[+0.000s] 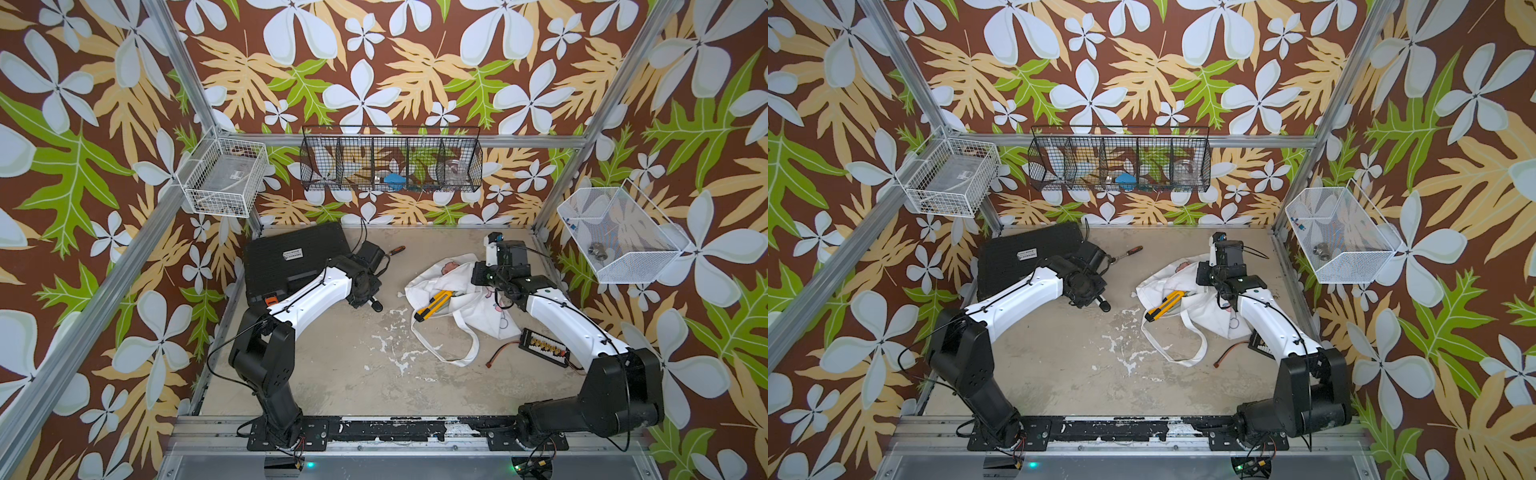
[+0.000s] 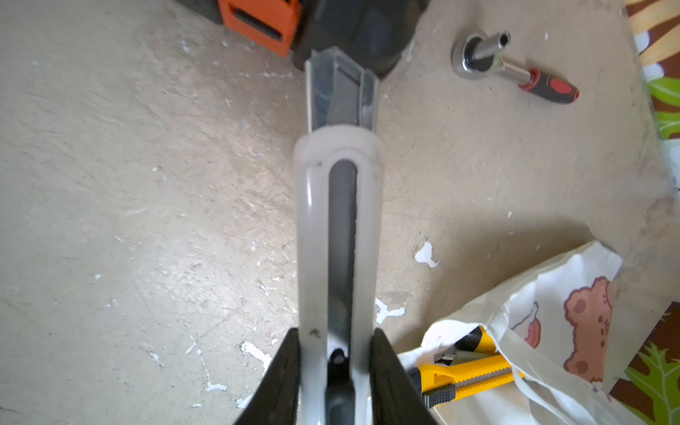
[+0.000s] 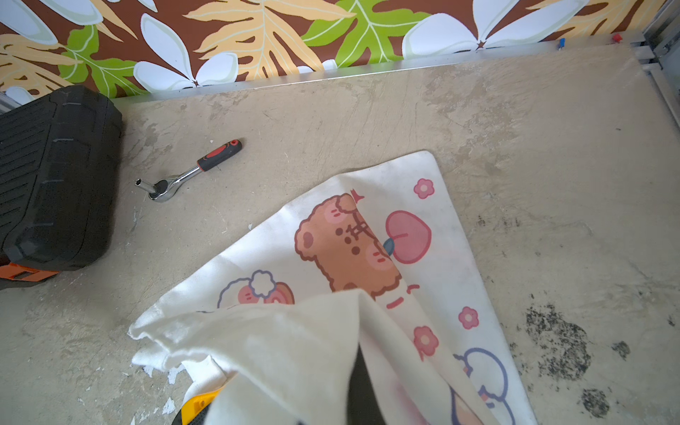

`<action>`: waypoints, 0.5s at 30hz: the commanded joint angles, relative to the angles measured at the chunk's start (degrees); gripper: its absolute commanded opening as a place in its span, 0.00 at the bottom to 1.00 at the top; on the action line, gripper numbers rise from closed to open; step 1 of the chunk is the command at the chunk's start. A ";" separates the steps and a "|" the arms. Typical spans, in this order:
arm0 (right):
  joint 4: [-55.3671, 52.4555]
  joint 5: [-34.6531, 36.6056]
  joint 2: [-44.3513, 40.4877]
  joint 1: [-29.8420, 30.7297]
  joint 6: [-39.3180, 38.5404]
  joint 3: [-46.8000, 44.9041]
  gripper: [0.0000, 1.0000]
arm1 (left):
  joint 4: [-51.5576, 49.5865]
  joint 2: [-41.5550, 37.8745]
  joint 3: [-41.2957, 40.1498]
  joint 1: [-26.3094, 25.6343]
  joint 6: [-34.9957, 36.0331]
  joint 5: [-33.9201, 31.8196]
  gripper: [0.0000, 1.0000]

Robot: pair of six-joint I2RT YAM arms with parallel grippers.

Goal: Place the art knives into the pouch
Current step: Place the utility knife in the pouch.

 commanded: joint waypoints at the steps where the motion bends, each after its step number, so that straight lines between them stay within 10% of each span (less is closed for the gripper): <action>1: 0.11 1.04 0.20 0.00 -0.32 0.60 0.00 | -2.51 2.72 4.67 -2.63 -0.08 -1.25 0.31; 15: -0.23 1.76 0.68 -0.09 -0.05 0.72 0.00 | -6.60 10.34 16.63 -12.56 6.61 -1.59 0.31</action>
